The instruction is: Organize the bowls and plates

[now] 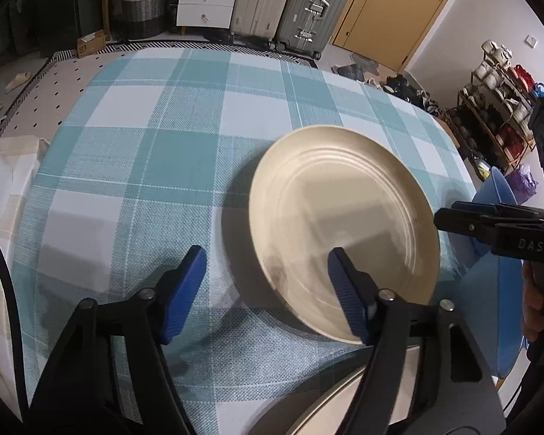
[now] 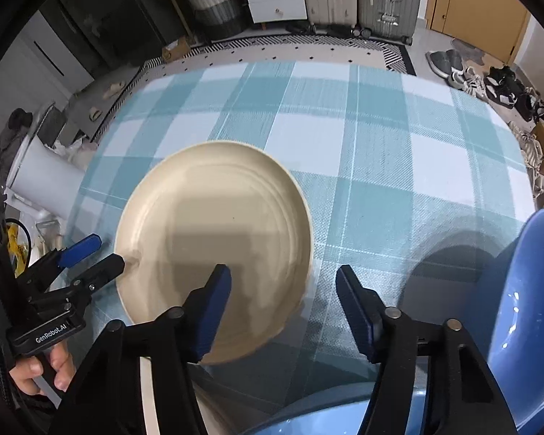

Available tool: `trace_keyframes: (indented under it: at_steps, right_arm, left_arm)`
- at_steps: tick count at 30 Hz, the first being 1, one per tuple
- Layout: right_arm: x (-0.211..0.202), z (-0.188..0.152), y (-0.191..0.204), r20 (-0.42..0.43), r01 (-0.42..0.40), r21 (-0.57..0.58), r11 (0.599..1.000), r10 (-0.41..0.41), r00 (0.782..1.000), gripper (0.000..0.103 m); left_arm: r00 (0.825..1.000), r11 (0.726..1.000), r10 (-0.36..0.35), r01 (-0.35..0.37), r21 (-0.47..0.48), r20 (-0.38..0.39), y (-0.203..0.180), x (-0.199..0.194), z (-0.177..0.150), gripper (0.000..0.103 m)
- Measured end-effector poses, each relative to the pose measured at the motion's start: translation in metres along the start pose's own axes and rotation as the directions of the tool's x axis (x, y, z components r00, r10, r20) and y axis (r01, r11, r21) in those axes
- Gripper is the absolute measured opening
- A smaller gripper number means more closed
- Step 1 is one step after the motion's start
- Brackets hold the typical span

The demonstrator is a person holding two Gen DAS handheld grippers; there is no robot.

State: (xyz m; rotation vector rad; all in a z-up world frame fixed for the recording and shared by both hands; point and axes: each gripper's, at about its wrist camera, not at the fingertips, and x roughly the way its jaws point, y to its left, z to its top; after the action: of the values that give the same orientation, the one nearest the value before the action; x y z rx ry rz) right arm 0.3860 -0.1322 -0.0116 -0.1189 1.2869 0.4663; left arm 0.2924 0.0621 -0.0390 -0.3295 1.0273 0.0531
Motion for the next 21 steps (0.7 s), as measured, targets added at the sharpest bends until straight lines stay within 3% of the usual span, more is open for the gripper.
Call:
trace_keyframes:
  at_steps: [5, 12, 17, 21]
  right_arm:
    - [0.013, 0.001, -0.001, -0.027, 0.013, -0.002, 1.0, -0.013, 1.0, 0.053]
    - [0.02, 0.0, 0.0, -0.032, 0.032, -0.014, 0.999, -0.033, 0.999, 0.03]
    - [0.022, 0.0, 0.002, -0.027, 0.069, -0.028, 0.997, -0.07, 0.997, 0.019]
    - [0.021, -0.002, 0.002, -0.011, 0.075, -0.03, 0.997, -0.076, 0.997, 0.017]
  left_arm:
    - [1.0, 1.0, -0.004, 0.005, 0.014, -0.018, -0.003, 0.009, -0.002, 0.05]
    - [0.999, 0.999, -0.017, 0.018, 0.04, -0.031, -0.007, 0.014, -0.005, 0.028]
    - [1.0, 0.999, 0.011, -0.01, 0.043, -0.016, -0.006, 0.014, -0.005, 0.018]
    - [1.0, 0.999, 0.012, -0.011, 0.044, -0.013, -0.005, 0.011, -0.006, 0.015]
